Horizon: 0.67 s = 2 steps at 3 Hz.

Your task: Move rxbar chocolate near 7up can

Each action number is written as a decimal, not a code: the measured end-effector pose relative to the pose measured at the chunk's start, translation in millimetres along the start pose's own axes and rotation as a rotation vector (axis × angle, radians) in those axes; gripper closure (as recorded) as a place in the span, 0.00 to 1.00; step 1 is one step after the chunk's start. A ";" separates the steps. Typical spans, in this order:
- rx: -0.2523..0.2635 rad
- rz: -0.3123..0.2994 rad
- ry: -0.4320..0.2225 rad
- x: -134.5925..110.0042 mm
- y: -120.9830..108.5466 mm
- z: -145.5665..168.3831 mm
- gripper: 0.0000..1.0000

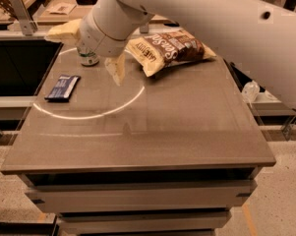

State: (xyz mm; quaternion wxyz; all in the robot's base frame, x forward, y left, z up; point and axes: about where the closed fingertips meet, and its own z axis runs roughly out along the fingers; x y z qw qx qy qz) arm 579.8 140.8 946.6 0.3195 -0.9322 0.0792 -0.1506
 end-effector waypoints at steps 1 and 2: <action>0.026 -0.004 -0.018 -4.9 -1.3 8.0 0.00; 0.003 -0.014 -0.058 -19.4 -4.1 31.3 0.00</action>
Offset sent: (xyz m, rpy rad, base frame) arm -0.0145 0.0393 -0.0403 0.0087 0.0602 0.0757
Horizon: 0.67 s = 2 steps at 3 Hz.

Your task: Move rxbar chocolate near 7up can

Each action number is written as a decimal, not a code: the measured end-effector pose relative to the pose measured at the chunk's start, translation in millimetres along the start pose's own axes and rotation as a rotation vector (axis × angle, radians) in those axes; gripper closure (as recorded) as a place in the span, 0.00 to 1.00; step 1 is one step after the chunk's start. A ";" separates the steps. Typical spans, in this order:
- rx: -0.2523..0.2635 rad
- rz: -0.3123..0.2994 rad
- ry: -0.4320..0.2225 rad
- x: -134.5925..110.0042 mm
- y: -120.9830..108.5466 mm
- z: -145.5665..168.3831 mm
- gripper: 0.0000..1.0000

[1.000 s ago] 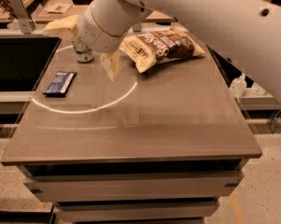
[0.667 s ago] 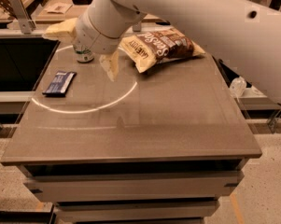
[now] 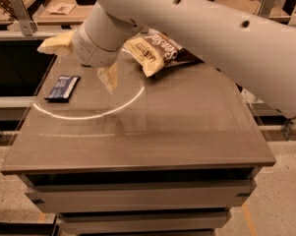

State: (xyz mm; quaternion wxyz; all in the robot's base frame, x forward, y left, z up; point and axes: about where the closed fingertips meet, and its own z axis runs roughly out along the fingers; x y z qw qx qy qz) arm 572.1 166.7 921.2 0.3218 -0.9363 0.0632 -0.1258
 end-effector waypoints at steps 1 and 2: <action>-0.054 -0.025 -0.015 -5.5 -6.3 19.9 0.00; -0.056 -0.031 -0.016 -7.1 -8.2 21.3 0.00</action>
Offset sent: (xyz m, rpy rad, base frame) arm 0.0004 0.0140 -0.0098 -0.0462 0.0059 0.0141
